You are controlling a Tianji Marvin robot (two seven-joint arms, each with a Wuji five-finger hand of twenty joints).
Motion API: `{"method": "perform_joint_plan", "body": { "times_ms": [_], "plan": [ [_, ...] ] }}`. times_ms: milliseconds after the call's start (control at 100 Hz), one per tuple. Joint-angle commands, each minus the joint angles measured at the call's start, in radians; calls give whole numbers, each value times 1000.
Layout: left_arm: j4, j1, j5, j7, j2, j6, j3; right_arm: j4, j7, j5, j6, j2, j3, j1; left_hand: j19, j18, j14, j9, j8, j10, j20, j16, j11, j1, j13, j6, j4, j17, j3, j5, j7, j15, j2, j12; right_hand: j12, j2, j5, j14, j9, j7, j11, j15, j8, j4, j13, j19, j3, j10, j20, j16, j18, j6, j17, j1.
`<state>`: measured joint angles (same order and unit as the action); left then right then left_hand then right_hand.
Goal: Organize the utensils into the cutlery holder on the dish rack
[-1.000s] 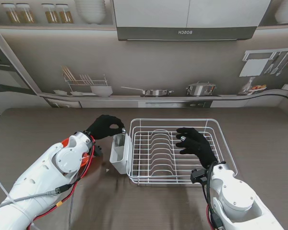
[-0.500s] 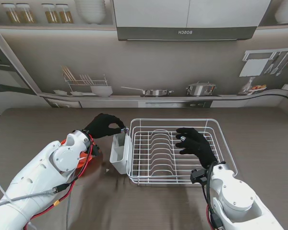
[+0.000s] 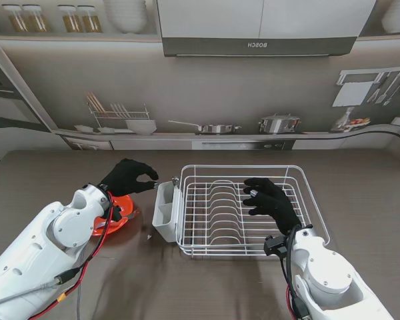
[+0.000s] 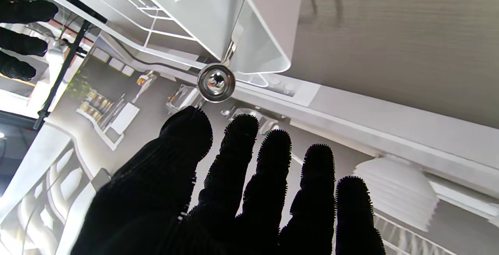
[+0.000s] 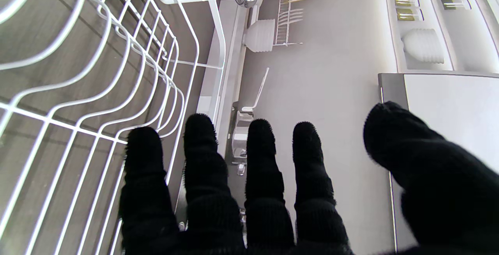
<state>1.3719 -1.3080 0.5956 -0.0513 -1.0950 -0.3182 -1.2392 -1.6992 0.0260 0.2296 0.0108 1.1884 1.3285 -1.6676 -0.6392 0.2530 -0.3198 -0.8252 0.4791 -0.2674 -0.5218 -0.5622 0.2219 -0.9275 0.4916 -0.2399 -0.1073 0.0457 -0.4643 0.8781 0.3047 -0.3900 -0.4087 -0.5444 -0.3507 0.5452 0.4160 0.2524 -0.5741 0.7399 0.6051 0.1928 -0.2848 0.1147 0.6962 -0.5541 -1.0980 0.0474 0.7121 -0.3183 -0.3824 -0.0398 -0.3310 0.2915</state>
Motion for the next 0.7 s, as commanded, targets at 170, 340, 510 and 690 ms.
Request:
{"method": "perform_joint_plan", "body": {
  "times_ms": [170, 340, 510, 690],
  "plan": [
    [72, -87, 22, -80, 27, 32, -65, -5, -16, 0, 2, 3, -5, -7, 62, 3, 0, 49, -34, -15, 3, 16, -37, 52, -47, -23, 17, -29, -46, -33, -66, 43, 42, 31, 7, -10, 16, 9, -17, -4, -2, 3, 15, -8, 27, 3, 1, 10, 4, -11, -23, -5, -7, -26],
    [109, -134, 42, -121, 37, 44, -104, -5, -16, 0, 2, 3, -5, -7, 90, 0, 4, 79, -62, -19, -1, 28, -54, 63, -70, -20, 29, -34, -73, -54, -92, 69, 44, 49, 7, -12, 15, 9, -17, -4, -3, 4, 16, -8, 27, 3, 1, 10, 4, -11, -22, -4, -7, -26],
    [123, -172, 67, -126, 41, 51, -132, -5, -16, -1, 3, 3, -6, -7, 108, -4, 7, 94, -87, -21, -5, 32, -59, 61, -79, -8, 31, -34, -85, -108, -125, 81, 43, 57, 7, -11, 15, 10, -19, -4, -3, 4, 16, -8, 28, 2, 1, 9, 4, -11, -23, -4, -8, -26],
    [121, -190, 91, -142, 47, 46, -148, -6, -17, -1, 3, 3, -6, -8, 130, -10, 14, 111, -105, -16, -10, 33, -63, 42, -90, 24, 30, -34, -95, -116, -133, 91, 31, 62, 7, -12, 14, 9, -20, -4, -2, 4, 16, -8, 30, 3, 1, 10, 3, -11, -23, -5, -7, -27]
  ]
}}
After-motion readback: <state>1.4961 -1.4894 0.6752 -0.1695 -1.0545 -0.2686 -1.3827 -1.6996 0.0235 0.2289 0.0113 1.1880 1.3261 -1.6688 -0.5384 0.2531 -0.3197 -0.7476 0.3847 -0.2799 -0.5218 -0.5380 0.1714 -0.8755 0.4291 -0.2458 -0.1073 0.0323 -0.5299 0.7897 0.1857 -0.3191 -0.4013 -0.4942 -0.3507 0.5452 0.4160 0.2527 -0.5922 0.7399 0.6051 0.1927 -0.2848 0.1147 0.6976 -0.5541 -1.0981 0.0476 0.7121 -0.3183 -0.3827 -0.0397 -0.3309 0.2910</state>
